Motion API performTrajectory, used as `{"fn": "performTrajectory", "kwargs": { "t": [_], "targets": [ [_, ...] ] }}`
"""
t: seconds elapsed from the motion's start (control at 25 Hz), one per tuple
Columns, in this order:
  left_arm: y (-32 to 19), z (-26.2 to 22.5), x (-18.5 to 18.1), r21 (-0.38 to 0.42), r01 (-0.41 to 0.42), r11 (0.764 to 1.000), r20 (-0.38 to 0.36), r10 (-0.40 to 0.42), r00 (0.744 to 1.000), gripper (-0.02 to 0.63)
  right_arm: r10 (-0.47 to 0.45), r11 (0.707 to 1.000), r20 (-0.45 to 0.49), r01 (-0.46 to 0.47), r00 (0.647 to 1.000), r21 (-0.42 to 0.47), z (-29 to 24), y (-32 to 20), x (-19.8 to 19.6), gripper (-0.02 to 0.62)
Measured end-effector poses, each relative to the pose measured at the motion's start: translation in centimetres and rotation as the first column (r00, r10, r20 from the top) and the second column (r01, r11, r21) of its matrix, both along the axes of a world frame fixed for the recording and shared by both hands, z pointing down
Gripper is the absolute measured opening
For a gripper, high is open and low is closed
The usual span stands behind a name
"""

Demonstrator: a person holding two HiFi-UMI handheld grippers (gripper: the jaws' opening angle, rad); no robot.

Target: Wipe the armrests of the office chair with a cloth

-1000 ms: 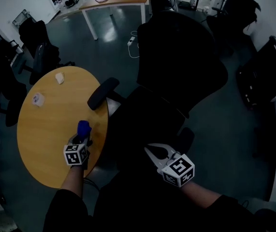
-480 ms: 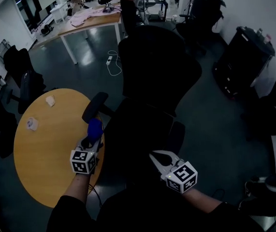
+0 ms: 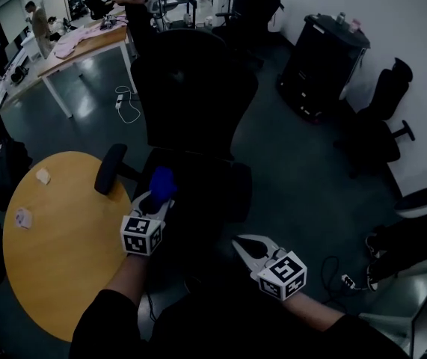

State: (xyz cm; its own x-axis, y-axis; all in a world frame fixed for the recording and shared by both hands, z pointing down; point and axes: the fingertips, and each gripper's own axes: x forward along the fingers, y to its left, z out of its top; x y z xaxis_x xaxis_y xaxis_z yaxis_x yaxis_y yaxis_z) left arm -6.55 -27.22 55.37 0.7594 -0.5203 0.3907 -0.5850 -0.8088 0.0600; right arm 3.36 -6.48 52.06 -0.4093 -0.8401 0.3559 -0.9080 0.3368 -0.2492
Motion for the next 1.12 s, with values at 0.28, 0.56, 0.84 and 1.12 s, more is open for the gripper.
{"fn": "performTrajectory", "kwargs": {
  "t": [0.28,0.56,0.84,1.12],
  "targets": [
    [1.1,-2.0,8.3,0.005,-0.083,0.997,-0.003,0.083,0.997,0.155,0.061,0.998,0.025,-0.062,0.998,0.032,-1.0,2.0,4.0,0.005],
    [0.6,0.0,18.2,-0.049,-0.082,0.995,0.036,0.084,0.996,0.155,0.133,0.991,0.045,-0.133,0.990,0.001,0.3,4.8,13.3,0.005],
    [-1.2,3.9,26.6,-0.100,-0.047,0.994,0.104,0.057,0.993,0.155,0.170,0.985,0.066,-0.167,0.983,-0.044,2.2,6.9,22.2,0.005],
    [-2.9,9.3,29.7,-0.167,0.038,0.985,0.199,-0.004,0.980,0.155,0.193,0.977,0.076,-0.184,0.978,-0.105,4.5,8.8,28.3,0.005]
  ]
}}
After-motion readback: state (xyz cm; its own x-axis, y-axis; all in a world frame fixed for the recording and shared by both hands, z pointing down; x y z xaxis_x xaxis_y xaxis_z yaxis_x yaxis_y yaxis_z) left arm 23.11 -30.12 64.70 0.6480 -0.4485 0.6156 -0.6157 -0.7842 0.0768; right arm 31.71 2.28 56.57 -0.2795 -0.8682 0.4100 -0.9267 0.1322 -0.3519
